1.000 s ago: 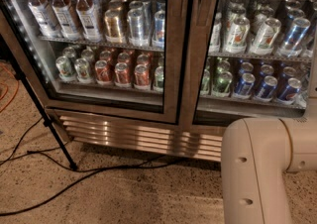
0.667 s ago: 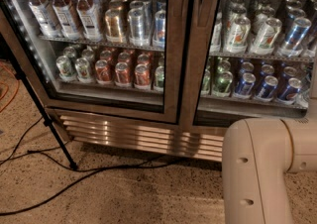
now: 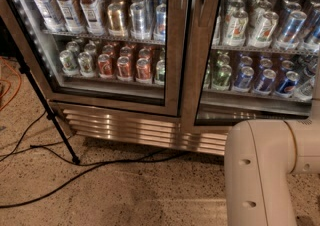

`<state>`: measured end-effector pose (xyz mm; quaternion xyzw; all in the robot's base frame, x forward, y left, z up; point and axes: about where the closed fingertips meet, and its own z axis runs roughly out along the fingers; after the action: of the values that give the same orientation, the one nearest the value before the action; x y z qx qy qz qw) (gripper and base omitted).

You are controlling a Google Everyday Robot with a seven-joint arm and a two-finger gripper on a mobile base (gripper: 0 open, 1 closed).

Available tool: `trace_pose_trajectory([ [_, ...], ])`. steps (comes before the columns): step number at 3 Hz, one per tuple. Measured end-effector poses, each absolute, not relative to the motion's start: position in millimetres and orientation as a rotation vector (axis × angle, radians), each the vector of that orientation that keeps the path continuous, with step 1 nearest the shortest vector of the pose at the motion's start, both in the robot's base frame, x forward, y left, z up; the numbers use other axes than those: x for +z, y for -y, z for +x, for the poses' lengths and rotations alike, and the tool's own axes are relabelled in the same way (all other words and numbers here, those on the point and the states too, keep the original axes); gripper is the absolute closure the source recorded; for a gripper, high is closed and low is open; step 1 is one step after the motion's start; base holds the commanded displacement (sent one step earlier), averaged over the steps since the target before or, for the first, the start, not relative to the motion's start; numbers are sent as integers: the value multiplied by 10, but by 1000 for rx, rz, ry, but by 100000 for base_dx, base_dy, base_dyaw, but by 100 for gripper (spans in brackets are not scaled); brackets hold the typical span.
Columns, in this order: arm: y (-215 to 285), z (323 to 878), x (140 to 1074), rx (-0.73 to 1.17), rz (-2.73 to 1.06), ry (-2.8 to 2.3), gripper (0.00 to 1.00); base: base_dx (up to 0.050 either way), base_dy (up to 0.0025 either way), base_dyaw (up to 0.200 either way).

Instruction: Open right fridge door

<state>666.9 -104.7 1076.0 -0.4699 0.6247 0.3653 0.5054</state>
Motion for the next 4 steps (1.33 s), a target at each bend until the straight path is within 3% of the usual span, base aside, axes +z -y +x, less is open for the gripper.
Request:
trace_pose_trajectory([
  [4,1322,6301,10778,654,-1162,-1701,100,0,0,0],
])
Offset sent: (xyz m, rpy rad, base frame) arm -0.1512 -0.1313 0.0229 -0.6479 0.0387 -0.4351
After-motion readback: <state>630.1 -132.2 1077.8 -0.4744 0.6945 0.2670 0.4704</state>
